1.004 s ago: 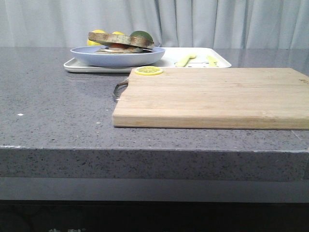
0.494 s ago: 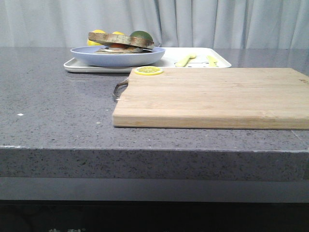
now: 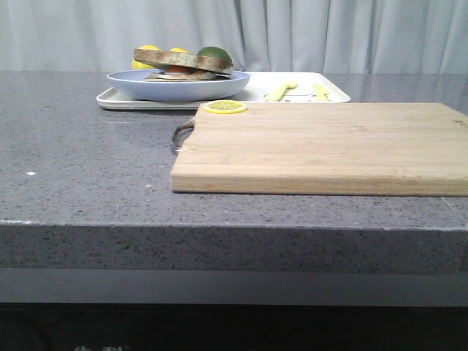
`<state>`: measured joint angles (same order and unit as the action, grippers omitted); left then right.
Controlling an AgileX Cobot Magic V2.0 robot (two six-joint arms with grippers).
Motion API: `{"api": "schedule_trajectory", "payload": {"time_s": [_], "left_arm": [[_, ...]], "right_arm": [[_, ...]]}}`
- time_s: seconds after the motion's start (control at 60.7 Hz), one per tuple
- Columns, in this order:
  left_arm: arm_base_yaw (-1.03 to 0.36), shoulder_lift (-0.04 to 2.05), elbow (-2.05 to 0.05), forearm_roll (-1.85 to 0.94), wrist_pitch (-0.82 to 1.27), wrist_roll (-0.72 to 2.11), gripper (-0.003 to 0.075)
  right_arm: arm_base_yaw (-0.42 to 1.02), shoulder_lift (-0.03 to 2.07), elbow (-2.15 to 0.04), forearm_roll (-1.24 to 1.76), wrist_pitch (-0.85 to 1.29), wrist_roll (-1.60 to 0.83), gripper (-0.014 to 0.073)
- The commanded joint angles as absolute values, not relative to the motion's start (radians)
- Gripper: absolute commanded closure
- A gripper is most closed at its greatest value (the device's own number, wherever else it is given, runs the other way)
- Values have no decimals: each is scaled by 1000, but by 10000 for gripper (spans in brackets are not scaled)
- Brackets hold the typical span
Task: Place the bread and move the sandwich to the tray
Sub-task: 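Release the plate and retract the left gripper from the tray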
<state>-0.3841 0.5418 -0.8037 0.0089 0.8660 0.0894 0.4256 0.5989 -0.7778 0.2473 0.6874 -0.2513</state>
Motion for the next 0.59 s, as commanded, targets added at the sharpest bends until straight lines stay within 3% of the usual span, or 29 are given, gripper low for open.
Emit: {"api": "schedule_trajectory", "payload": {"time_s": [0.0, 0.247, 0.576], "left_arm": [[-389, 547, -829, 0, 801, 80, 738], [-373, 505, -787, -6, 751, 80, 738], [-144, 245, -485, 0, 396, 80, 738]], "right_arm": [[421, 603, -803, 261, 626, -255, 661], [421, 603, -803, 261, 626, -255, 661], [421, 603, -803, 261, 626, -255, 661]]}}
